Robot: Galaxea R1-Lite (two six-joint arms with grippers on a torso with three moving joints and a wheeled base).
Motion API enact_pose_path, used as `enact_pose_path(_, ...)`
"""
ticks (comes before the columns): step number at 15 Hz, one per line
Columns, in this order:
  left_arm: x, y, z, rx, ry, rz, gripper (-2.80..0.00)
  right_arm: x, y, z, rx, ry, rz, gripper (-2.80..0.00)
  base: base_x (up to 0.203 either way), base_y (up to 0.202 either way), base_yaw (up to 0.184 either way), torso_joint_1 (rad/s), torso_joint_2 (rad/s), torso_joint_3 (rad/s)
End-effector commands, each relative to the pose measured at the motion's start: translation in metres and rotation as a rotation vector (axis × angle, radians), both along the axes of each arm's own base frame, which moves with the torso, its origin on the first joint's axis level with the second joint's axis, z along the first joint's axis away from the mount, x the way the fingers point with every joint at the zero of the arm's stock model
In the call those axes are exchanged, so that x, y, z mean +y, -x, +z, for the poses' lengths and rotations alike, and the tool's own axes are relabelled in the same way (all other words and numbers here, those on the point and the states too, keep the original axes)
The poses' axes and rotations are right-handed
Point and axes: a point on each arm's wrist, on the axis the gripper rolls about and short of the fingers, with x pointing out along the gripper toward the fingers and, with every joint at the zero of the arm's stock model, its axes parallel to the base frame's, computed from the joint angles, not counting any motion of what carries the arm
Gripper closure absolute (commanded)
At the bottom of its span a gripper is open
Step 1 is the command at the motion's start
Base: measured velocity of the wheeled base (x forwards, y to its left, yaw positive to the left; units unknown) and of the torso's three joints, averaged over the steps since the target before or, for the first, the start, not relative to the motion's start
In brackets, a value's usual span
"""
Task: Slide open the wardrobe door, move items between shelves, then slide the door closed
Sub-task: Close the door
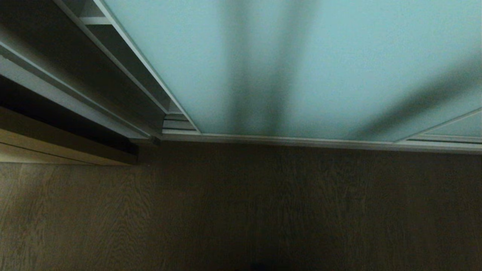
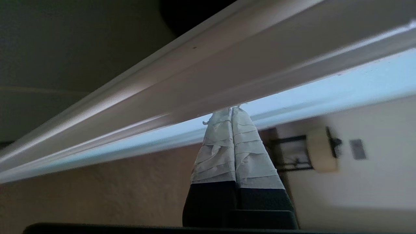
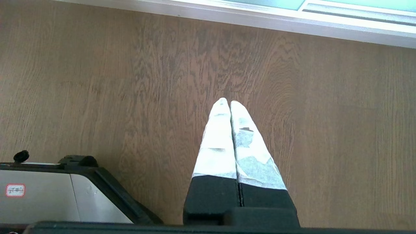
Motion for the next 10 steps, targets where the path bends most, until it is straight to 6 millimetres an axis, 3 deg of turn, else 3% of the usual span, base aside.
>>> enact_pose_path(1,0.001,-0.008,0.0,-0.004,0.006,0.051,0.0,0.0,0.0,0.0,0.0,0.0,0.0,0.0,0.0,0.0,0.0,0.0,0.0,0.0)
enact_pose_path(3,0.002,-0.002,0.0,-0.011,0.022,0.088,0.0,0.0,0.0,0.0,0.0,0.0,0.0,0.0,0.0,0.0,0.0,0.0,0.0,0.0)
enact_pose_path(7,0.003,0.027,0.001,-0.026,0.023,0.101,0.0,0.0,0.0,0.0,0.0,0.0,0.0,0.0,0.0,0.0,0.0,0.0,0.0,0.0)
enact_pose_path(10,0.005,0.031,-0.011,0.009,0.03,0.153,0.0,0.0,0.0,0.0,0.0,0.0,0.0,0.0,0.0,0.0,0.0,0.0,0.0,0.0)
